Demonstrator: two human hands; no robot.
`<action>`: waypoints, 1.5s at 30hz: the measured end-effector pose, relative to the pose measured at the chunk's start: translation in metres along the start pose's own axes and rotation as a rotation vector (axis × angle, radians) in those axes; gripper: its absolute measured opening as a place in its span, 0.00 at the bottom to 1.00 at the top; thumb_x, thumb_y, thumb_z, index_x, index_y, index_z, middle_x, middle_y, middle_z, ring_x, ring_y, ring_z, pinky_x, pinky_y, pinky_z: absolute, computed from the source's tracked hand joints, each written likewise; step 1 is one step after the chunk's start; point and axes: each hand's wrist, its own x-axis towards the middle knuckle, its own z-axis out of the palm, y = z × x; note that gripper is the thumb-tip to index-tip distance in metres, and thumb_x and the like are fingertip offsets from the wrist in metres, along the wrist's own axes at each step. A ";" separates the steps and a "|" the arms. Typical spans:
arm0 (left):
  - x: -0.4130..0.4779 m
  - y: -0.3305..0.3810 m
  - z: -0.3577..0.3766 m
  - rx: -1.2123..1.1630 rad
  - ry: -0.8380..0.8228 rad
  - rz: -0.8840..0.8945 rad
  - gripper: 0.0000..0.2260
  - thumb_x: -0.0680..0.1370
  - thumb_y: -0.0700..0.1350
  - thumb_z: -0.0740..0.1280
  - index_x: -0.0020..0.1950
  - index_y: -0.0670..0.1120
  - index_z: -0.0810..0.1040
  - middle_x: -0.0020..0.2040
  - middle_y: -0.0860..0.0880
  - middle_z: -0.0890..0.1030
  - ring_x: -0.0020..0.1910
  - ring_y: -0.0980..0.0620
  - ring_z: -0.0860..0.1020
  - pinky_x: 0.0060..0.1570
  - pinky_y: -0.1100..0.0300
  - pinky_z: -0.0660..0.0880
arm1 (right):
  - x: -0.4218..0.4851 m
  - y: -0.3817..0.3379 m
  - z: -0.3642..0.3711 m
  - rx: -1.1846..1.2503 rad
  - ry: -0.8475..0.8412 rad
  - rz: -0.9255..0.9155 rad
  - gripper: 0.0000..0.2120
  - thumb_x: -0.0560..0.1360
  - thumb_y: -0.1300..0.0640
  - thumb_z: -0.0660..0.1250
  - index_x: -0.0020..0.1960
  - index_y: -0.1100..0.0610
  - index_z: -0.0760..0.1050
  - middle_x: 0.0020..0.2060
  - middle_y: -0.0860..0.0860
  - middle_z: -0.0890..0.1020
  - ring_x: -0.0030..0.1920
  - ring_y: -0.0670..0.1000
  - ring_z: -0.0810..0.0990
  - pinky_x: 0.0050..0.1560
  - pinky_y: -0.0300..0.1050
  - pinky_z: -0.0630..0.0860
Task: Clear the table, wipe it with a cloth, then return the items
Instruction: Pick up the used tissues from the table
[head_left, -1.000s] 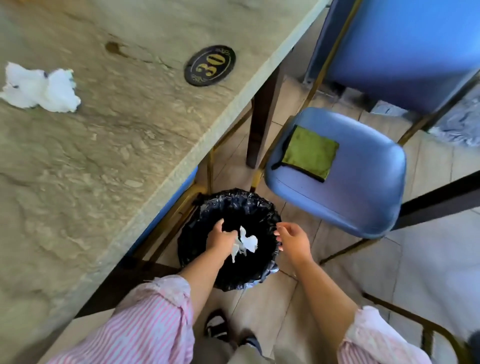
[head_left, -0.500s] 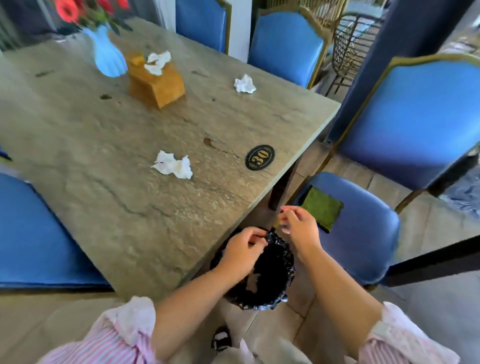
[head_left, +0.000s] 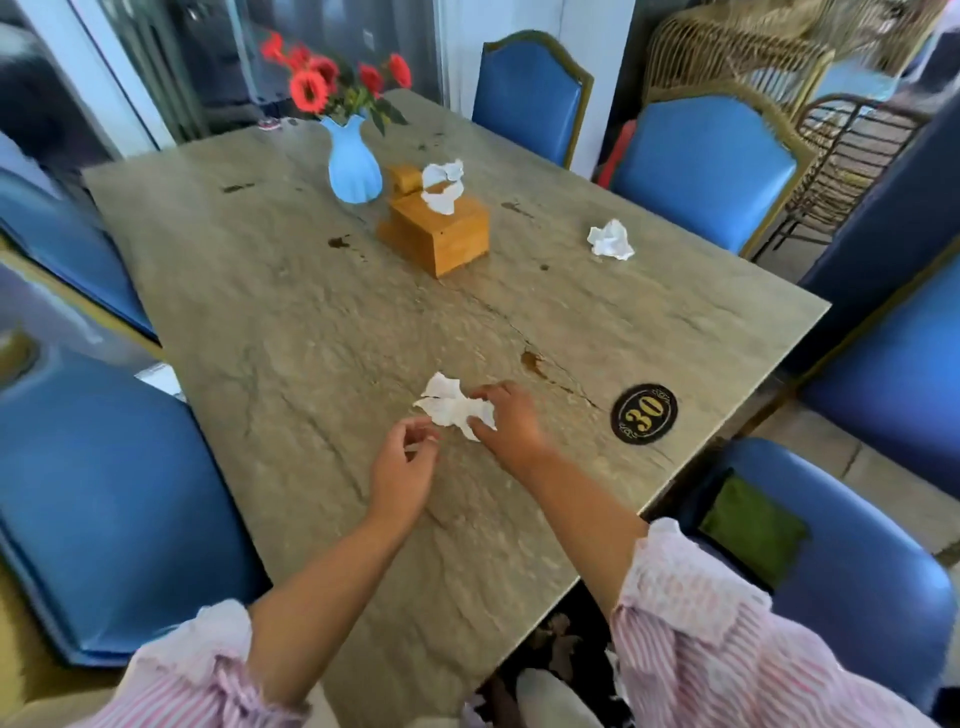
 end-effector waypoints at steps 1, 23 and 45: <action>0.007 0.000 -0.002 -0.008 0.014 -0.005 0.08 0.77 0.36 0.62 0.52 0.48 0.74 0.45 0.49 0.79 0.48 0.42 0.79 0.58 0.42 0.74 | 0.007 -0.002 0.005 -0.048 -0.047 -0.002 0.21 0.74 0.57 0.67 0.66 0.57 0.72 0.64 0.56 0.72 0.64 0.58 0.67 0.63 0.45 0.63; 0.103 0.062 0.141 0.176 -0.089 0.067 0.12 0.79 0.39 0.61 0.62 0.41 0.73 0.55 0.48 0.77 0.54 0.52 0.75 0.51 0.65 0.68 | 0.145 0.104 -0.144 0.481 0.422 0.307 0.15 0.75 0.68 0.56 0.52 0.60 0.80 0.41 0.52 0.80 0.41 0.52 0.77 0.35 0.39 0.72; 0.182 0.072 0.267 0.672 0.005 0.158 0.26 0.81 0.55 0.52 0.76 0.46 0.54 0.79 0.51 0.47 0.78 0.53 0.42 0.73 0.63 0.43 | 0.321 0.190 -0.197 -0.128 0.065 0.027 0.16 0.79 0.61 0.60 0.64 0.57 0.75 0.69 0.54 0.71 0.67 0.55 0.71 0.65 0.42 0.64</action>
